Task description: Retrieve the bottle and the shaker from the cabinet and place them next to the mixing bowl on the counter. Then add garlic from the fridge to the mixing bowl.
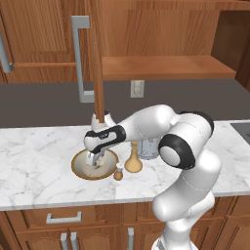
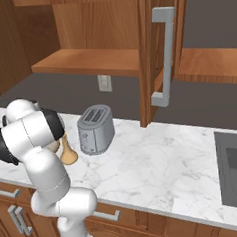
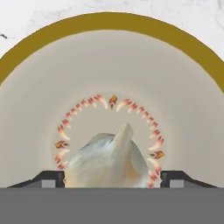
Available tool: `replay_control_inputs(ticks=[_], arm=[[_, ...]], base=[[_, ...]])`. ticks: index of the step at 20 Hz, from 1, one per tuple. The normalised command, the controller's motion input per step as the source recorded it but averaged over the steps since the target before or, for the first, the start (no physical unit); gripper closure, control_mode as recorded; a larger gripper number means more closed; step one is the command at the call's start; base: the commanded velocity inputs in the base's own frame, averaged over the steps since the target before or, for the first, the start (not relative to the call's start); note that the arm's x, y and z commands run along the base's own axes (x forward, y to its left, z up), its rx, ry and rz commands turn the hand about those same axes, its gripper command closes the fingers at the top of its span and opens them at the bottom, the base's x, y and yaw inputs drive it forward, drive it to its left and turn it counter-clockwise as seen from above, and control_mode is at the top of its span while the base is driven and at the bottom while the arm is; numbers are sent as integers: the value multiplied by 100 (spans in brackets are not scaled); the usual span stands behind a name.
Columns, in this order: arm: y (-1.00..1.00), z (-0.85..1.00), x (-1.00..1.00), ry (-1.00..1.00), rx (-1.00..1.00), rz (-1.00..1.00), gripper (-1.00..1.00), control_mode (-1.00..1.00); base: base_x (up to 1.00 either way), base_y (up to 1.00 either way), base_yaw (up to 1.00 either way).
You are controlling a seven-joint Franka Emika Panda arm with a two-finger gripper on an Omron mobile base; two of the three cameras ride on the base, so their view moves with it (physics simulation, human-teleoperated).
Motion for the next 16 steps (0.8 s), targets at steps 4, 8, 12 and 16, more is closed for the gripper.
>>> replay_control_inputs(ticks=[4, 8, 12, 16], arm=[[-6, 19, -4, 0, 0, 0, -100, -100], [-18, 38, -2, 0, 2, 0, -100, -100], [-34, 40, -6, -9, 23, 0, -100, -100], [-27, 62, -6, -10, 30, 0, -100, -100]], base=[[0, 0, 0], [0, 0, 0], [0, 0, 0], [0, 0, 0]])
